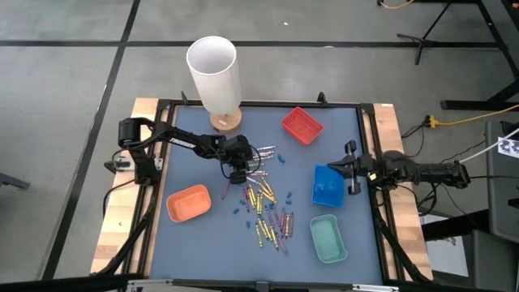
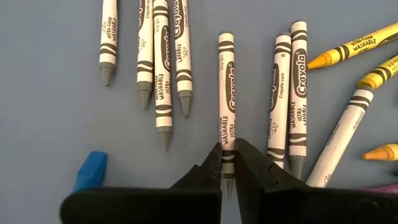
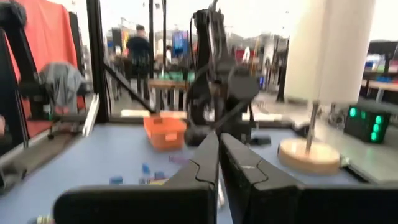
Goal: Sort crayons
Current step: Put the grey crayon into the red bin
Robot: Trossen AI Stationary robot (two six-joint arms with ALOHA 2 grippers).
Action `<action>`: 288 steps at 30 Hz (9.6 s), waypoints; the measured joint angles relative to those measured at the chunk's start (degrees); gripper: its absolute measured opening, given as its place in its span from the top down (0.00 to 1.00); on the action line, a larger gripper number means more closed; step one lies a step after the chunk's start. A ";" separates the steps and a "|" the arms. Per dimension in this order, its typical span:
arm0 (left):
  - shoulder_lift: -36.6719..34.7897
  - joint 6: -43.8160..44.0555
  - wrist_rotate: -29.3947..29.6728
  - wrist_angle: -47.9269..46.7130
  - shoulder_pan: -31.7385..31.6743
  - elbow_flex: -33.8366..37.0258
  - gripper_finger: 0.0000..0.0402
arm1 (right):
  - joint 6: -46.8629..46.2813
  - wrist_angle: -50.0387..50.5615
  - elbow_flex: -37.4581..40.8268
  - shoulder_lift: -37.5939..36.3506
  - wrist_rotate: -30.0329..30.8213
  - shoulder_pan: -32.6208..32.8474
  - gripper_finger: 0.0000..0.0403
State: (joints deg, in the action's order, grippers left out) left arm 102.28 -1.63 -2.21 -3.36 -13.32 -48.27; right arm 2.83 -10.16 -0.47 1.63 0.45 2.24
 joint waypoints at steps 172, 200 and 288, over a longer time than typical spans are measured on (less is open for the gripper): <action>-7.78 20.90 16.06 -17.27 14.63 -7.66 0.69 | 12.43 -26.55 -21.03 54.88 6.43 -0.02 0.95; -7.80 3.85 11.12 5.24 13.53 3.41 0.69 | 8.76 -21.72 -21.03 54.89 6.38 0.00 0.95; 1.17 0.61 7.26 13.16 10.87 -5.22 0.98 | 9.01 -21.39 -21.05 54.90 6.40 0.00 0.95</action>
State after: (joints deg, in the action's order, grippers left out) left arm 103.45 -1.02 5.05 9.81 -2.46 -53.49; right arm 11.84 -31.55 -21.52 56.53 6.85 2.24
